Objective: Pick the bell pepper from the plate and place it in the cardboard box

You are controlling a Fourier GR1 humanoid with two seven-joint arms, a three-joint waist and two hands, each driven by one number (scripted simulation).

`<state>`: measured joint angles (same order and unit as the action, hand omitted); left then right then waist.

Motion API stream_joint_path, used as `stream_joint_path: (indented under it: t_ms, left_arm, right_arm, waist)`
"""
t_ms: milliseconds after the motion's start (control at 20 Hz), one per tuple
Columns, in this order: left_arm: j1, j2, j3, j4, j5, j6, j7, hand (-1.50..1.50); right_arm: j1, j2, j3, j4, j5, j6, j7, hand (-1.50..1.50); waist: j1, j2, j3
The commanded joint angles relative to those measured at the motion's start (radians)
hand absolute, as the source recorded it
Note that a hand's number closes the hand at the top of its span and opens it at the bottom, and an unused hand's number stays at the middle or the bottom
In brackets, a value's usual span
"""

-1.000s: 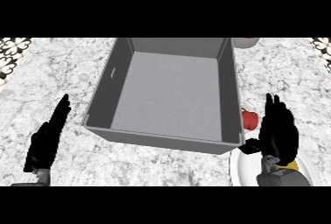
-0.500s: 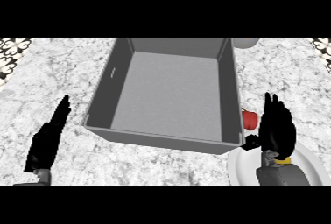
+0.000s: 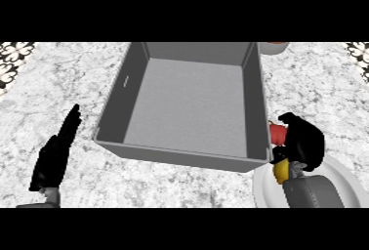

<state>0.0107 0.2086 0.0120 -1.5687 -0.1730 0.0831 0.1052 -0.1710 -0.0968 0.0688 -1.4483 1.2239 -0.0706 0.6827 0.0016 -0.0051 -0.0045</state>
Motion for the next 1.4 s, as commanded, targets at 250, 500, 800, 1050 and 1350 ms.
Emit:
stream_joint_path:
  t_ms: [250, 500, 800, 1050, 1350]
  left_arm:
    - [-0.013, -0.009, 0.008, 0.031, -0.003, -0.010, -0.007, 0.00]
    - [-0.056, -0.016, -0.038, 0.025, -0.010, -0.036, -0.030, 0.00]
    - [-0.050, -0.009, -0.034, 0.025, -0.005, -0.046, -0.030, 0.00]
    - [-0.077, -0.018, -0.033, 0.013, -0.014, -0.031, 0.015, 0.00]
    - [-0.056, -0.032, -0.040, 0.023, -0.029, -0.013, 0.001, 0.00]
  right_arm:
    - [-0.071, -0.123, 0.033, 0.048, 0.070, -0.022, -0.141, 1.50]
    - [-0.193, -0.202, 0.199, 0.151, -0.040, 0.148, -0.541, 1.50]
    - [-0.392, -0.360, 0.100, 0.286, -0.244, 0.246, -0.956, 1.50]
    - [-0.586, -0.413, 0.014, 0.543, -0.290, 0.194, -1.183, 1.50]
    - [-0.723, -0.414, -0.114, 0.664, -0.513, 0.368, -1.444, 1.50]
  waist:
    - [0.006, 0.007, 0.005]
    - [0.126, 0.051, 0.007]
    - [0.109, 0.038, 0.008]
    - [0.090, 0.034, 0.008]
    - [0.071, 0.024, 0.007]
